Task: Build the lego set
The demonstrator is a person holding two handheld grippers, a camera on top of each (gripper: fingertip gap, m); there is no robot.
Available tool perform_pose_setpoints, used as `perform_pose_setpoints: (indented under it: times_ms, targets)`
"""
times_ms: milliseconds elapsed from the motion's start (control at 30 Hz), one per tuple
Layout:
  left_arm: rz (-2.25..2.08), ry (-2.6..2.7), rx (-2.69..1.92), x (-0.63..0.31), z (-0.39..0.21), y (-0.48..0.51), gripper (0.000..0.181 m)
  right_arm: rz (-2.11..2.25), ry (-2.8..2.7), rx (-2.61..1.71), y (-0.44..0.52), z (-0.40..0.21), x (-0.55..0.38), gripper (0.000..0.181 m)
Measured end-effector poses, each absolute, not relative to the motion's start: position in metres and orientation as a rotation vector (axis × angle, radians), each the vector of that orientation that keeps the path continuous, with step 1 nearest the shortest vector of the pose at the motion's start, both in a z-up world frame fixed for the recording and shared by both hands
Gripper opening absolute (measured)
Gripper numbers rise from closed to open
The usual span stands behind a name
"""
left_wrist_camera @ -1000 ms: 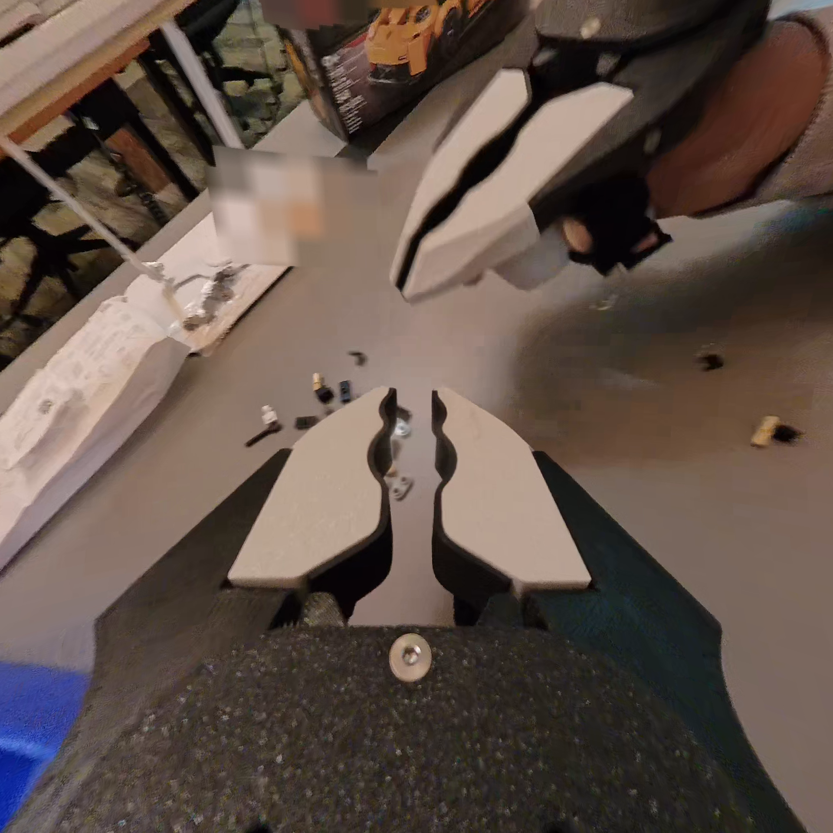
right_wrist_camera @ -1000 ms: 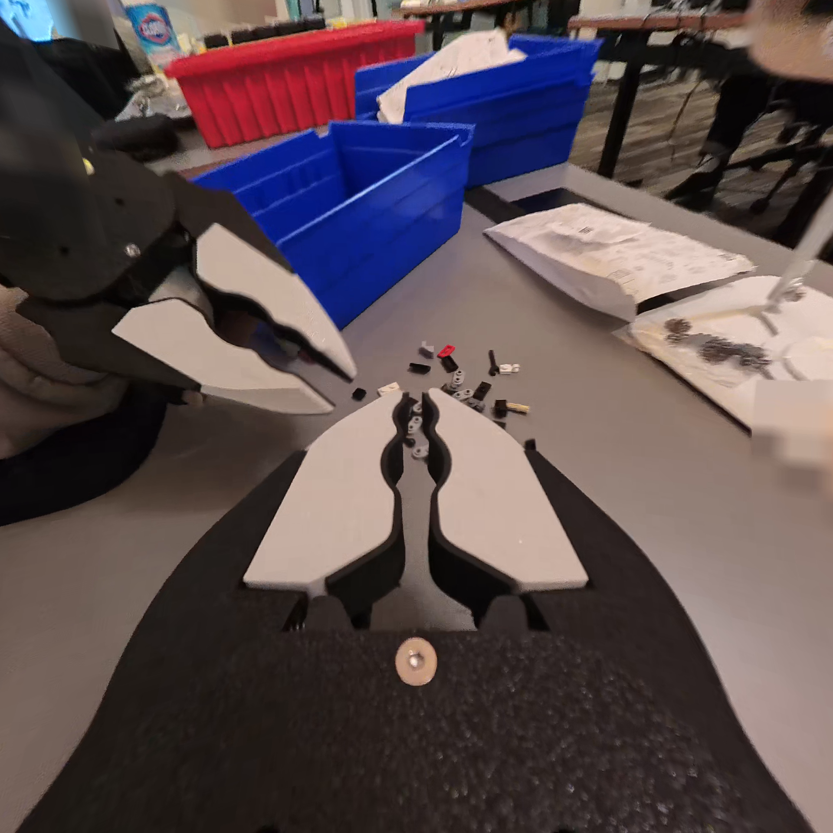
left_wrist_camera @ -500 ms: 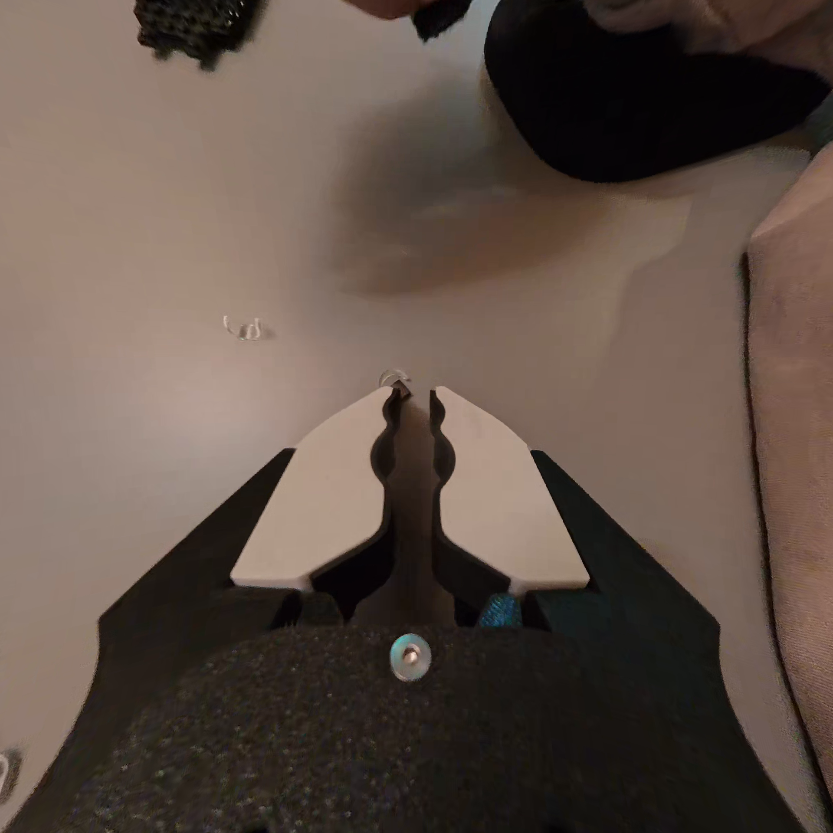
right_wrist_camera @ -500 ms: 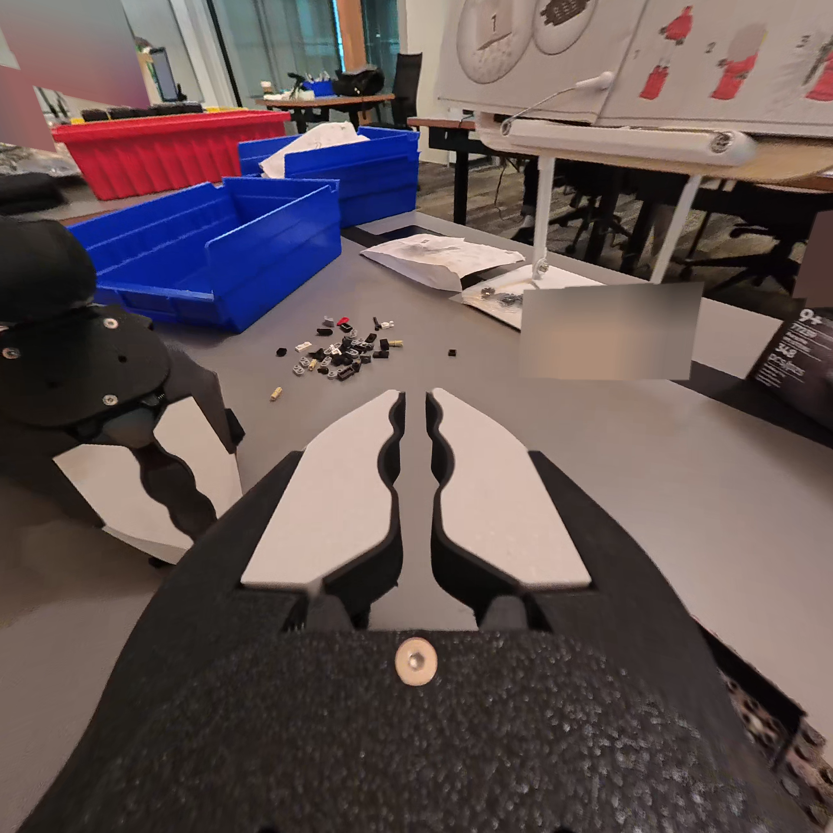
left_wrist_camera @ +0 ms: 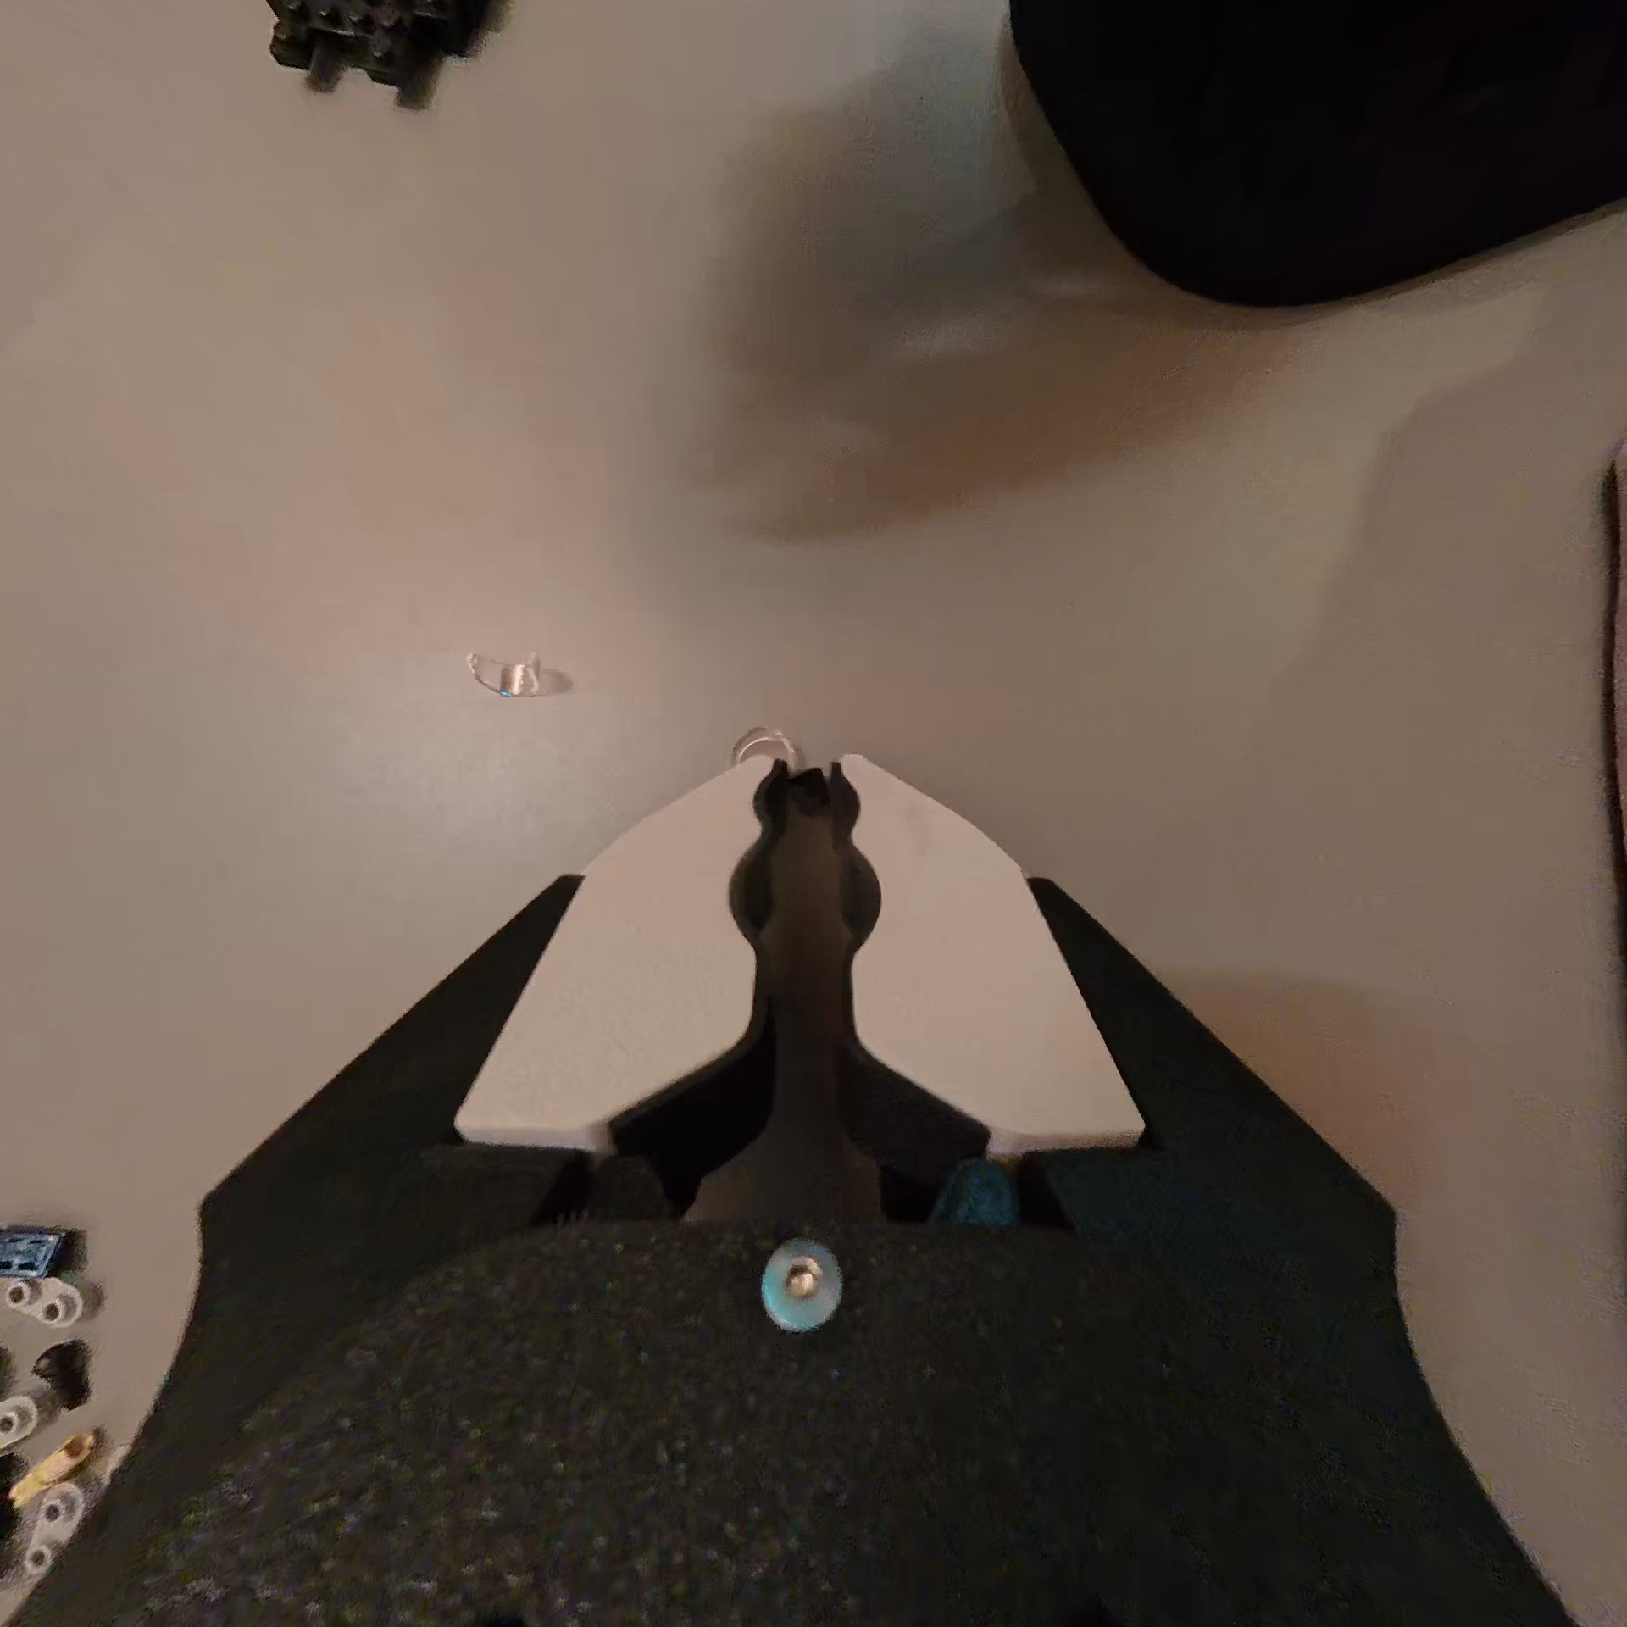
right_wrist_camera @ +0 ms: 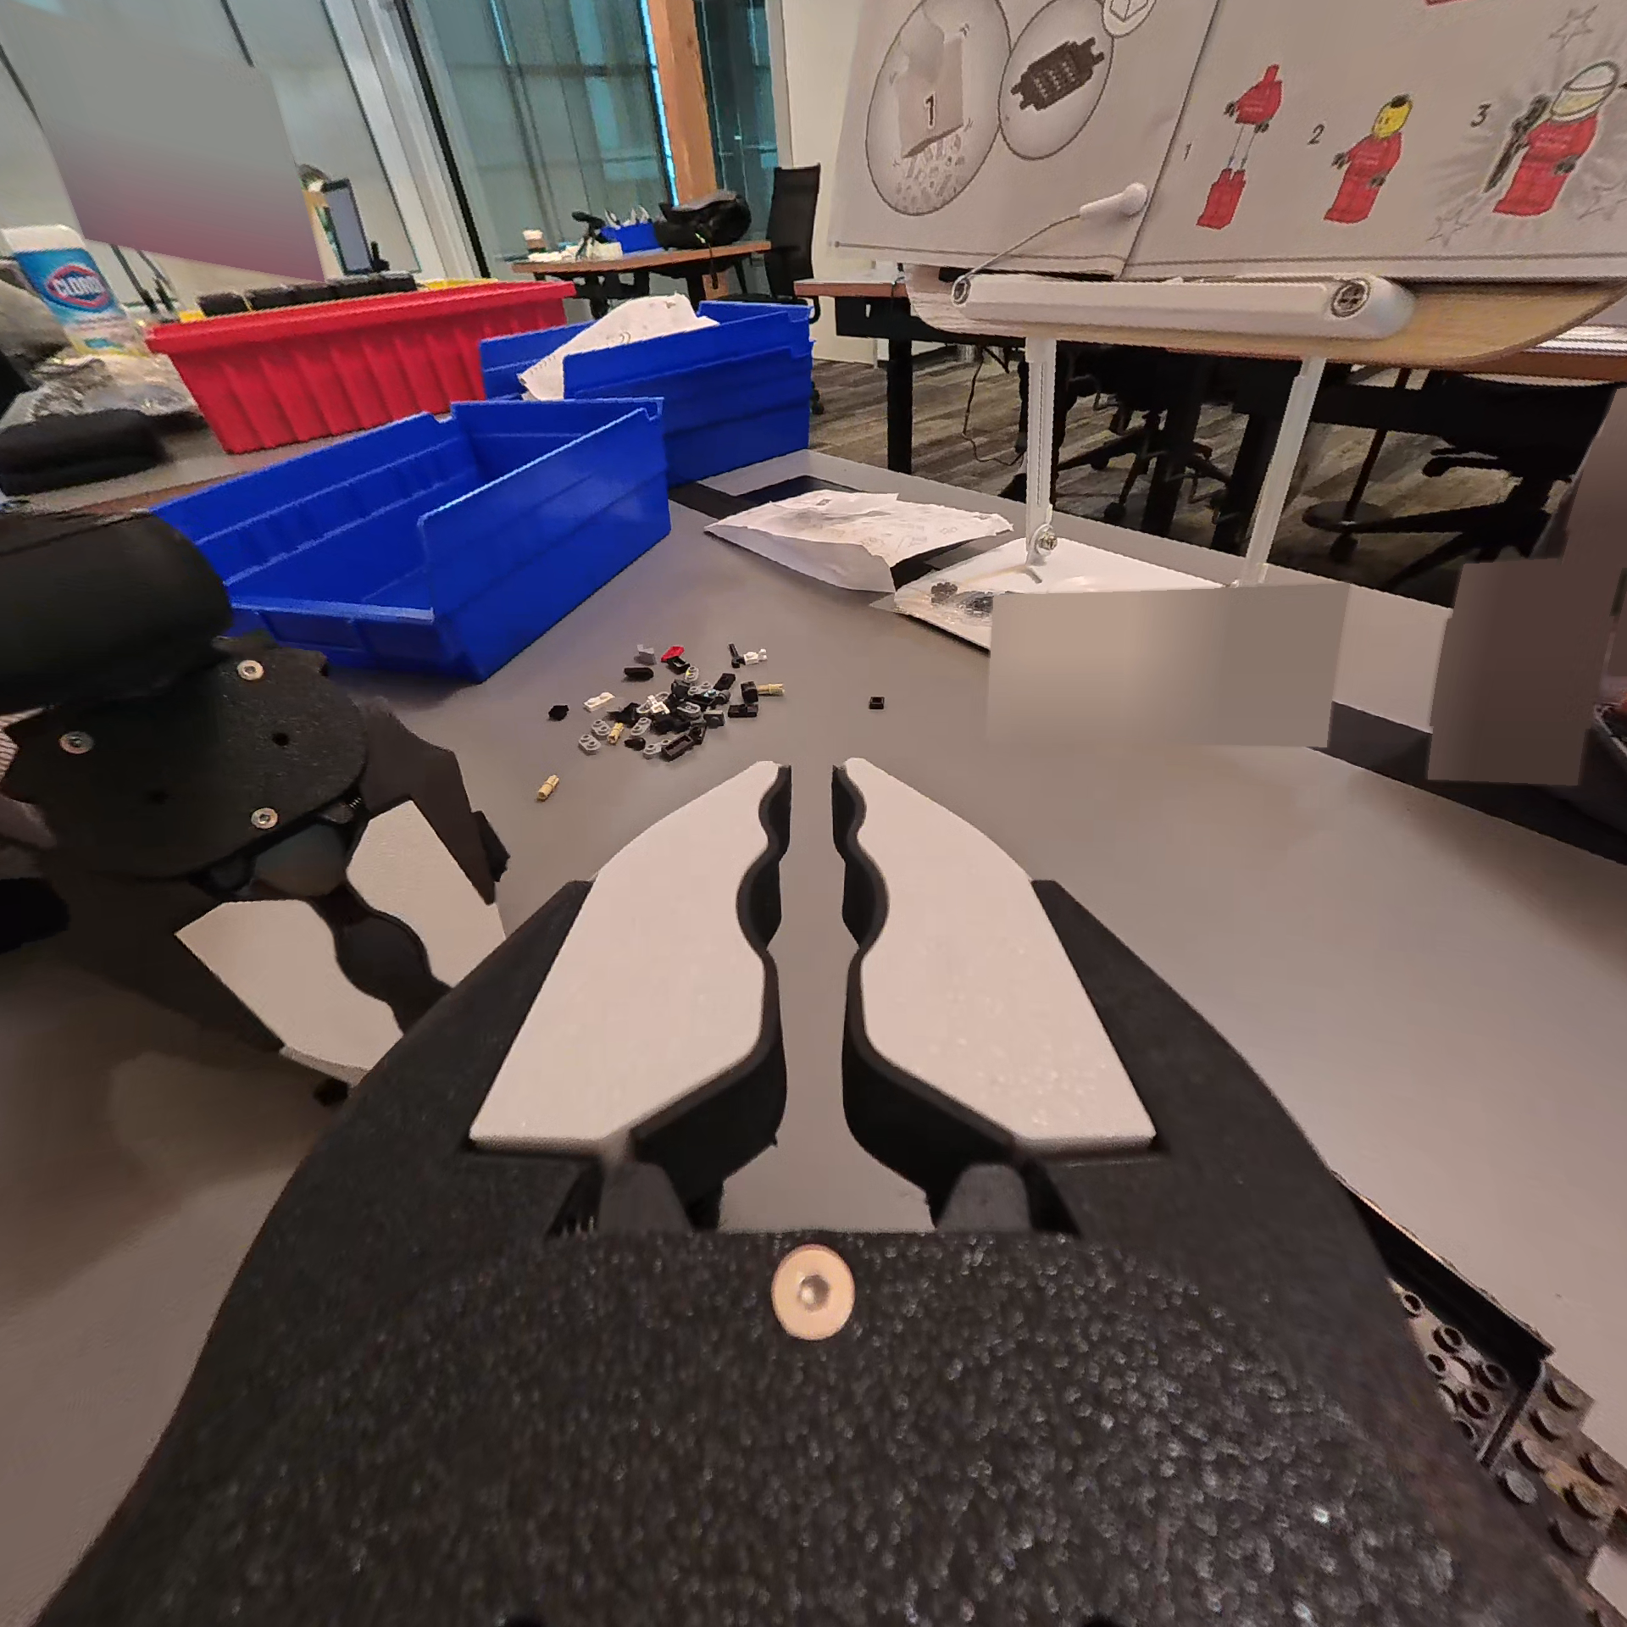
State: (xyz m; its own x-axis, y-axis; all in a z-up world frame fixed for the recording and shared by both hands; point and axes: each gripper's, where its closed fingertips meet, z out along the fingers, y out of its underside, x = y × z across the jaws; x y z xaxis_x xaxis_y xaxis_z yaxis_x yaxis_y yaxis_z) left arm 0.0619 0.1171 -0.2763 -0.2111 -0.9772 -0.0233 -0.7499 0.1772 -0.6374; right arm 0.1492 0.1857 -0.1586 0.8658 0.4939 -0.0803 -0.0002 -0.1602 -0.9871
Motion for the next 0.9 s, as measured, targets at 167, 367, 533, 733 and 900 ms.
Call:
perform_pose_setpoints:
  times_ms: [167, 367, 533, 733, 900]
  targets:
    - [-0.676, 2.006, -1.626, 0.052, -0.271, 0.127, 0.003, 0.466, -0.401, -1.69, 0.184, -0.159, 0.142, 0.008]
    - [-0.539, 1.718, -1.708, 0.018, -0.249, 0.206, 0.003, 0.526, -0.553, -1.727, 0.184, -0.172, 0.098, 0.009]
    - [-0.286, 1.576, -1.743, -0.015, -0.247, 0.272, 0.029, 0.544, -0.64, -1.721, 0.187, -0.176, 0.069, 0.01]
    - [-0.341, 1.567, -1.735, -0.022, -0.246, 0.273, 0.049, 0.564, -0.6, -1.742, 0.186, -0.182, 0.074, 0.01]
    - [-0.531, 1.634, -1.71, -0.019, -0.24, 0.246, 0.035, 0.558, -0.598, -1.749, 0.185, -0.184, 0.075, 0.01]
